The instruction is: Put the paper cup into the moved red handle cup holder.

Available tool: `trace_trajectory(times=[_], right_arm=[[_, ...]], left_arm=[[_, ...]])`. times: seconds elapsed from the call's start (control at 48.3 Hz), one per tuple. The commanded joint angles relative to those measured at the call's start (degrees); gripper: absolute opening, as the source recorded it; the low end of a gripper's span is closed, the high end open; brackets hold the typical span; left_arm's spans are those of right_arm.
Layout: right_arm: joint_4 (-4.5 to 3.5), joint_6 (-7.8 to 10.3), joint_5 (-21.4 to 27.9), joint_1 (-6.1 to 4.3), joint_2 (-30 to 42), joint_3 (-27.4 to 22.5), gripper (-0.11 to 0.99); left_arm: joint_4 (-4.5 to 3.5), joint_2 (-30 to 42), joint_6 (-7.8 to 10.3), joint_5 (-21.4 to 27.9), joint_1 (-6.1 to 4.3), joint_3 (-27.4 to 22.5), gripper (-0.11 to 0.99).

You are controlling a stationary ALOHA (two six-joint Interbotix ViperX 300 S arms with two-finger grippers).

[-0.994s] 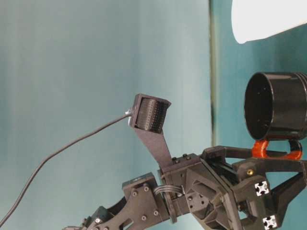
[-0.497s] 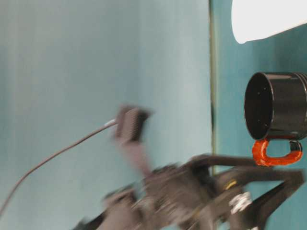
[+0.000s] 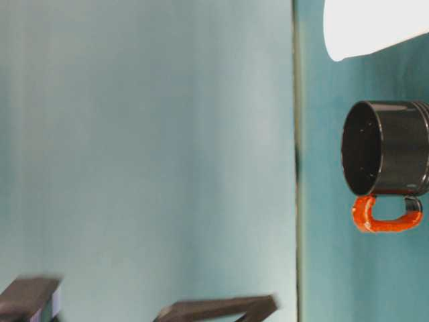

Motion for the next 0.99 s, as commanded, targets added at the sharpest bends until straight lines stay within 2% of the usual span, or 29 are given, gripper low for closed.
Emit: trace_trajectory(times=[0.0, 0.062, 0.145, 0.228, 0.311, 0.373, 0.476, 0.601, 0.704, 0.849, 0.973], right_arm=[[0.26, 1.05, 0.4, -1.23, 2.7, -2.5, 0.16], [1.05, 2.55, 1.5, -2.55, 4.4, -4.0, 0.33], [0.97, 3.96, 2.3, -2.72, 6.2, -6.1, 0.57], [0.7, 4.31, 3.6, -3.08, 8.3, -7.6, 0.8], [0.7, 4.31, 6.1, -3.43, 10.8, -9.1, 0.95], [0.7, 4.39, 7.6, -3.78, 12.5, -9.9, 0.97], [0.88, 4.66, 9.4, -5.1, 15.7, -11.4, 0.97], [0.88, 4.83, 10.0, -6.59, 20.9, -13.4, 0.97], [0.7, 4.66, 10.3, -7.38, 25.2, -15.4, 0.97], [0.62, 4.66, 12.0, -8.09, 30.8, -18.1, 0.97], [0.62, 4.48, 14.7, -8.26, 35.6, -20.5, 0.96]], left_arm=[[0.09, -3.3, -0.18, -0.4, -0.18, 0.4, 0.9], [0.09, -4.6, -0.26, -0.4, -0.26, 1.1, 0.9], [0.09, -5.7, -0.26, -0.4, -0.18, 1.8, 0.9], [0.09, -6.8, -0.26, -0.4, -0.18, 2.4, 0.89], [0.09, -7.5, -0.35, -0.4, -0.18, 2.7, 0.89], [0.0, -7.8, -0.35, -0.4, -0.26, 3.0, 0.89], [0.09, -8.1, -0.88, -0.4, -0.26, 3.2, 0.89], [0.09, -8.2, -1.76, -0.4, -0.18, 3.3, 0.89], [0.09, -8.3, -1.93, -0.4, -0.26, 3.4, 0.89], [0.0, -8.5, -1.93, -0.4, -0.18, 3.6, 0.89], [0.0, -8.7, -1.93, -0.4, -0.18, 3.7, 0.89]])
